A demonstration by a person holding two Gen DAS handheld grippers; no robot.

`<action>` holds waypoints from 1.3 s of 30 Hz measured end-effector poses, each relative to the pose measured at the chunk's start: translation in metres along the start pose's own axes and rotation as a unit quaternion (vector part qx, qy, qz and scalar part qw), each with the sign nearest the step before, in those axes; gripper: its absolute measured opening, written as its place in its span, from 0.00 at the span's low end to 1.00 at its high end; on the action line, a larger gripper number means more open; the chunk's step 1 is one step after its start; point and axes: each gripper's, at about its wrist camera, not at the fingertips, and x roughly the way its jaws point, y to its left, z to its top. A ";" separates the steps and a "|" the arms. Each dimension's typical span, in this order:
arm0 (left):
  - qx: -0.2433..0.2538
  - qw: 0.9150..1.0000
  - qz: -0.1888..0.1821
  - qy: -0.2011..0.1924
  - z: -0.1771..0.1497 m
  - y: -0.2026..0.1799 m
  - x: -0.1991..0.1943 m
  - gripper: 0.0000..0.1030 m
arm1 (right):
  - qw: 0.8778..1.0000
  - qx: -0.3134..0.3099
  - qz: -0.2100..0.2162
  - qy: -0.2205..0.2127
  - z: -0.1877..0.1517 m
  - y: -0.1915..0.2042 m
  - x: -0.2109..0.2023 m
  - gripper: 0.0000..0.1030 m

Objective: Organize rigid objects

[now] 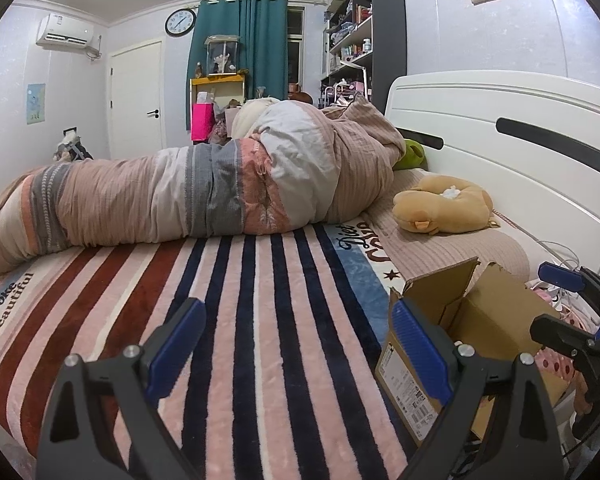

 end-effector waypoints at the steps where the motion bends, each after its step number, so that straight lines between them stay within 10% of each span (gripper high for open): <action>1: 0.000 1.000 0.000 0.001 -0.001 0.000 0.000 0.90 | 1.000 0.001 -0.001 -0.001 0.000 0.001 0.000 1.00; 39: 0.001 1.000 0.004 0.001 -0.001 0.003 0.002 0.90 | 1.000 0.003 0.001 0.000 -0.001 0.003 0.001 1.00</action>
